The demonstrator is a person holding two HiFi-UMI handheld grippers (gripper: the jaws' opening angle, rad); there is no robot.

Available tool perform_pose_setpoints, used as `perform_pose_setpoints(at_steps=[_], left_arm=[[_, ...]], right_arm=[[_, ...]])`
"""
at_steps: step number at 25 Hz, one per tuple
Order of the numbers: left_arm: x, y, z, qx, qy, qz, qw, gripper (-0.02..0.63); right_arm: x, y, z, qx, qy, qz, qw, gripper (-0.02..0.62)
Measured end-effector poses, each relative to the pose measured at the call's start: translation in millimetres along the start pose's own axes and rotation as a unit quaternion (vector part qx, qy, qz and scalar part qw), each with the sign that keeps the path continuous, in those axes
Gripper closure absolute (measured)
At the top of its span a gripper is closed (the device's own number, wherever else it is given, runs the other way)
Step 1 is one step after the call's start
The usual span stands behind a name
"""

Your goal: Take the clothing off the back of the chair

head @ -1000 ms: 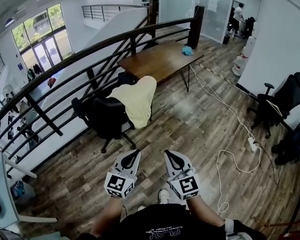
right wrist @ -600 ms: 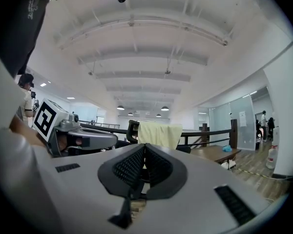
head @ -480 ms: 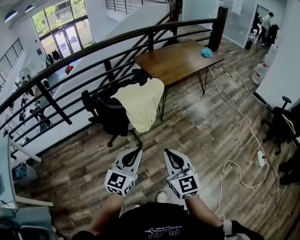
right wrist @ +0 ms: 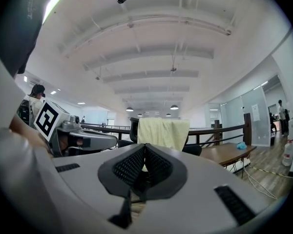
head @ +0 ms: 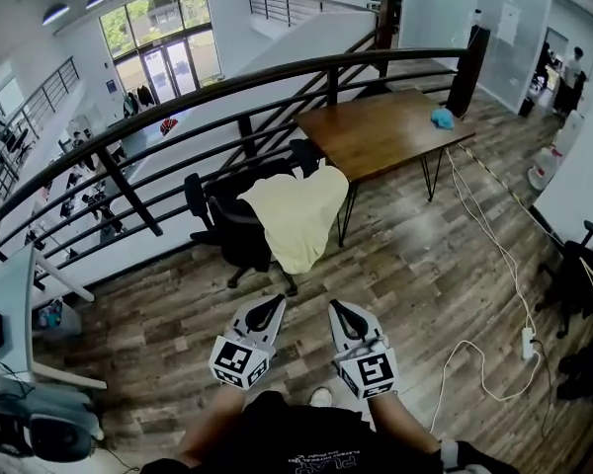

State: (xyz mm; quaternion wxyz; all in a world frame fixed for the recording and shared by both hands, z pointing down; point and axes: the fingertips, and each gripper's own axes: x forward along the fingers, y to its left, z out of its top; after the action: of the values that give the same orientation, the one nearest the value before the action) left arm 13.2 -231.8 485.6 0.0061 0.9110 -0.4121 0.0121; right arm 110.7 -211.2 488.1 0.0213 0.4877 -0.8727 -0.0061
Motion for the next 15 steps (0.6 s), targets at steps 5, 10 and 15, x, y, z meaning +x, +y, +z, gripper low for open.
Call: perform_pose_setpoints(at_steps=[5, 10, 15], left_arm=[[6, 25, 3, -0.009, -0.001, 0.021, 0.9997, 0.594], [6, 49, -4, -0.012, 0.008, 0.029, 0.9995, 0.594], [4, 64, -10, -0.019, 0.017, 0.027, 0.9993, 0.594]], right_arm=[[30, -4, 5, -0.002, 0.002, 0.020, 1.000, 0.581], [55, 0, 8, -0.010, -0.002, 0.036, 0.999, 0.581], [75, 14, 5, -0.017, -0.011, 0.058, 0.998, 0.581]])
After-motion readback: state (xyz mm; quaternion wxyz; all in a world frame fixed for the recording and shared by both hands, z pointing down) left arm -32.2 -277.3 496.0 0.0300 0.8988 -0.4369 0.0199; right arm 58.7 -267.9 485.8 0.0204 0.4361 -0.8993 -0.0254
